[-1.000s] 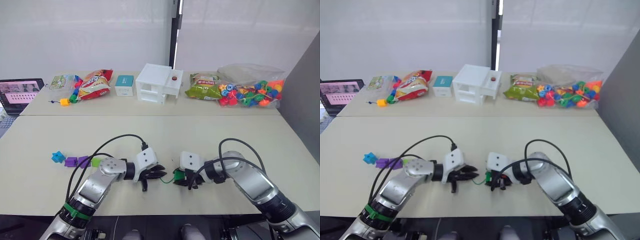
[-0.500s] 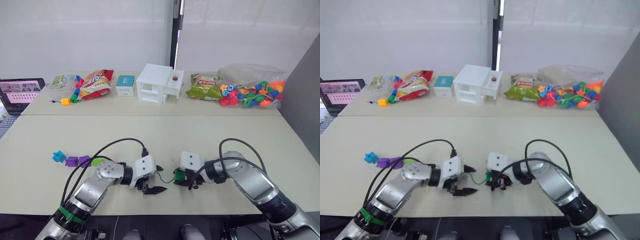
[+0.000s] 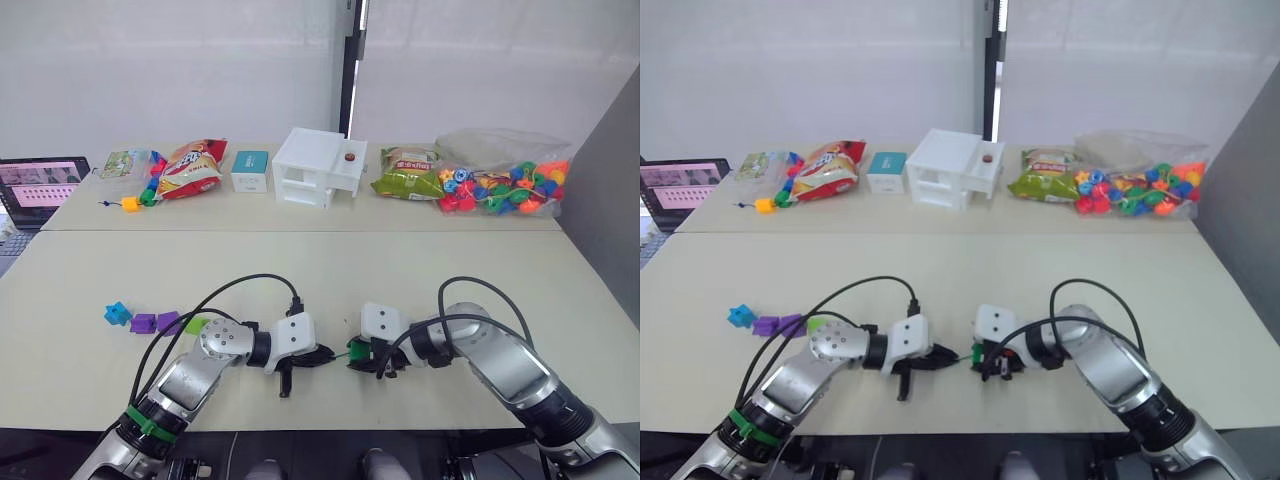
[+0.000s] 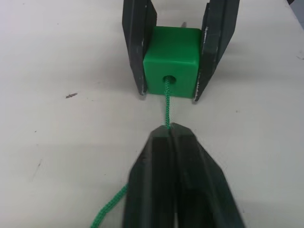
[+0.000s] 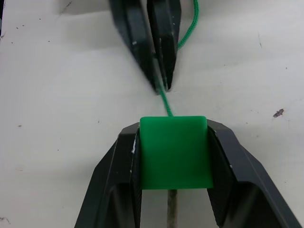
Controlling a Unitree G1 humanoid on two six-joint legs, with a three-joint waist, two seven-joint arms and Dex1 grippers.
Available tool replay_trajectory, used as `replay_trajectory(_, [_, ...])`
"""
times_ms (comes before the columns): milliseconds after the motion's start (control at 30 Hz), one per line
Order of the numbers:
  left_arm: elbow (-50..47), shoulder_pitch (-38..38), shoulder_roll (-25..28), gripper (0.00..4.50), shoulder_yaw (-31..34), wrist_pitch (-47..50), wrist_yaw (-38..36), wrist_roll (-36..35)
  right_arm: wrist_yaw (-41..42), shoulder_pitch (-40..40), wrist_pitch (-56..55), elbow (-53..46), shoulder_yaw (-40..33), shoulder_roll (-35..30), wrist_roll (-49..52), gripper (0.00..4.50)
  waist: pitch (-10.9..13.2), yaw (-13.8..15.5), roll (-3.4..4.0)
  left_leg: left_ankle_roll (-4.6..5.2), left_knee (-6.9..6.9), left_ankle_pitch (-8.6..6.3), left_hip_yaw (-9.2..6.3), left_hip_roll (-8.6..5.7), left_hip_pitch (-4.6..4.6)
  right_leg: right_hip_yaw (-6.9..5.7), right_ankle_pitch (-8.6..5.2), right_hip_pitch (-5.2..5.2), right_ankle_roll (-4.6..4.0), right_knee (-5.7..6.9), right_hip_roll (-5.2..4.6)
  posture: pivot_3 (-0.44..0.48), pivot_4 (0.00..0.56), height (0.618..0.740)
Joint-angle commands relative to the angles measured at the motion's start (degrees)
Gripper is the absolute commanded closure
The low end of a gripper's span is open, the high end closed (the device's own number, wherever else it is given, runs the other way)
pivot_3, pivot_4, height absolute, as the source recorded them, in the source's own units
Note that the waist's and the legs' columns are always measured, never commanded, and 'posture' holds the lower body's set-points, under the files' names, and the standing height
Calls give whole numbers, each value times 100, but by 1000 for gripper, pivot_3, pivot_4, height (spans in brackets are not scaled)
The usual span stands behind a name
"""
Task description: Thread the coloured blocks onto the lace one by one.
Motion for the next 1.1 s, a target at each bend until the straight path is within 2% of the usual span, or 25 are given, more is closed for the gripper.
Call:
replay_trajectory(33, [37,-17,-39,4500,-58,85,-3,76,-15,-5,39,-105,-81,-44,42,3293,0,0,0,0,0,0,0,0,0,0,0,0,0,0,0,0,150,740])
replay_trajectory(433, [127,-335,-466,4500,-173,233,51,119,-116,-92,87,-51,6,169,13,3293,0,-28,-1,0,2,0,0,1,-1,0,0,-2,0,3,2,0,150,740])
replay_trajectory(700, [-24,-264,-324,4500,-44,454,88,120,-133,-27,139,-11,35,163,-83,3293,0,-61,-1,0,2,0,-1,1,5,0,0,2,0,4,3,0,150,740])
replay_trajectory(733, [-80,-256,-279,4234,-7,520,66,83,-110,15,191,-74,-43,124,-11,3293,0,-68,-1,0,2,0,-2,1,5,0,0,1,0,5,3,0,150,740])
replay_trajectory(800, [-171,-256,-217,3655,40,634,41,31,-170,69,190,-162,-194,91,53,2258,0,-68,-1,0,1,0,-2,1,4,0,0,1,0,5,2,0,150,740])
replay_trajectory(1000, [-576,-367,43,1639,114,993,-139,-189,-112,192,502,-675,-647,-266,420,180,0,-54,-1,0,2,0,-3,0,-2,0,0,-4,0,4,1,0,150,740])
replay_trajectory(1033, [-615,-397,47,1313,114,1042,-152,-217,-114,216,555,-747,-718,-324,472,0,0,-51,-1,0,1,0,-3,0,-2,0,0,-4,0,4,1,0,150,740])
replay_trajectory(1100, [-658,-469,-70,1313,117,1154,-123,-306,-126,342,656,-899,-883,-487,573,0,0,-31,-1,0,2,0,-3,0,-4,0,0,-3,0,2,0,0,150,740])
